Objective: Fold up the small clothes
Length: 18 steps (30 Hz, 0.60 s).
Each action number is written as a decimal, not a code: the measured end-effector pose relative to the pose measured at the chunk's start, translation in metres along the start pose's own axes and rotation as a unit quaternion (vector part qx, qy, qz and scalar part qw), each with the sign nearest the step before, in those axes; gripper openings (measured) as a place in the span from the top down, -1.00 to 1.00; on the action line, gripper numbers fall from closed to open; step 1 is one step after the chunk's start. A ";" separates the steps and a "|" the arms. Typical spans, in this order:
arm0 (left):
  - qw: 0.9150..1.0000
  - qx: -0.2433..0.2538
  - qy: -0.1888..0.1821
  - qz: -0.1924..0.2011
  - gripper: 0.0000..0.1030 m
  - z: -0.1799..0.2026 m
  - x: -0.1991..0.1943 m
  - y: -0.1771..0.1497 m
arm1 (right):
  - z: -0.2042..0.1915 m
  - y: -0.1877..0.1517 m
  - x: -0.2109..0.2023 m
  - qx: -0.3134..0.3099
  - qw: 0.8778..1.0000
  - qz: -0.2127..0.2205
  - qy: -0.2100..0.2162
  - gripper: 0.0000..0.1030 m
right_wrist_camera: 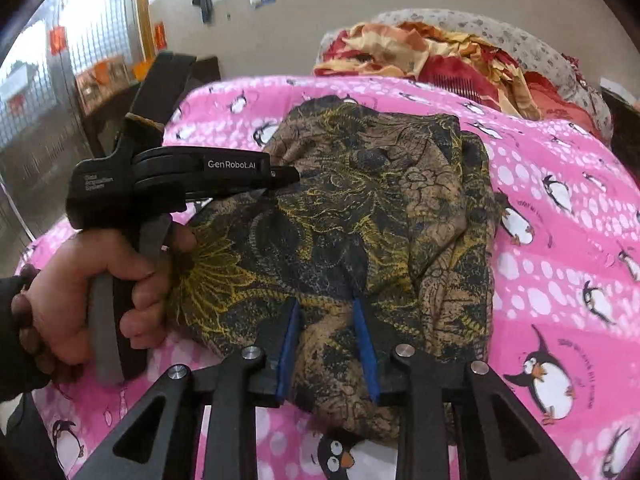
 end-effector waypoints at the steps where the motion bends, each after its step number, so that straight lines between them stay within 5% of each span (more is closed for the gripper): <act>1: 1.000 0.000 0.000 0.001 0.46 -0.001 -0.001 -0.001 | 0.001 0.001 0.001 0.004 1.000 0.000 0.007 0.46; 4: 1.000 0.001 0.001 0.003 0.45 0.000 -0.003 -0.001 | 0.001 0.002 0.000 0.005 1.000 0.009 0.019 0.33; 5: 1.000 0.004 0.004 0.003 0.45 0.001 -0.003 -0.001 | -0.005 0.004 0.000 0.001 0.999 0.011 0.044 0.00; 6: 1.000 0.010 0.013 0.004 0.45 0.003 -0.003 -0.001 | -0.011 0.005 0.000 -0.005 0.997 0.011 0.082 -0.72; 7: 0.999 0.021 0.027 0.006 0.43 0.006 -0.004 -0.001 | -0.022 0.005 0.001 -0.017 0.992 0.009 0.126 -1.00; 10: 0.998 0.050 0.047 0.007 0.27 0.015 -0.004 -0.002 | -0.034 0.004 0.010 -0.056 0.994 -0.009 0.093 -1.00; 16: 0.999 0.032 -0.005 -0.005 -0.39 0.023 -0.007 0.000 | -0.053 0.000 0.039 -0.161 0.985 -0.051 -0.019 -1.00; 18: 0.999 0.053 0.001 -0.009 -0.44 0.029 -0.006 -0.002 | -0.054 0.000 0.046 -0.185 0.980 -0.060 -0.045 -1.00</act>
Point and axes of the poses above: each gripper's, at about its wrist camera, not at the fingertips, and x roughly the way its jaws point, z to its right, y to its top, the point moved 7 cm from there along x, roughly the way its jaws point, and after that the axes turned 5 degrees about -x, right-handed, at the moved point
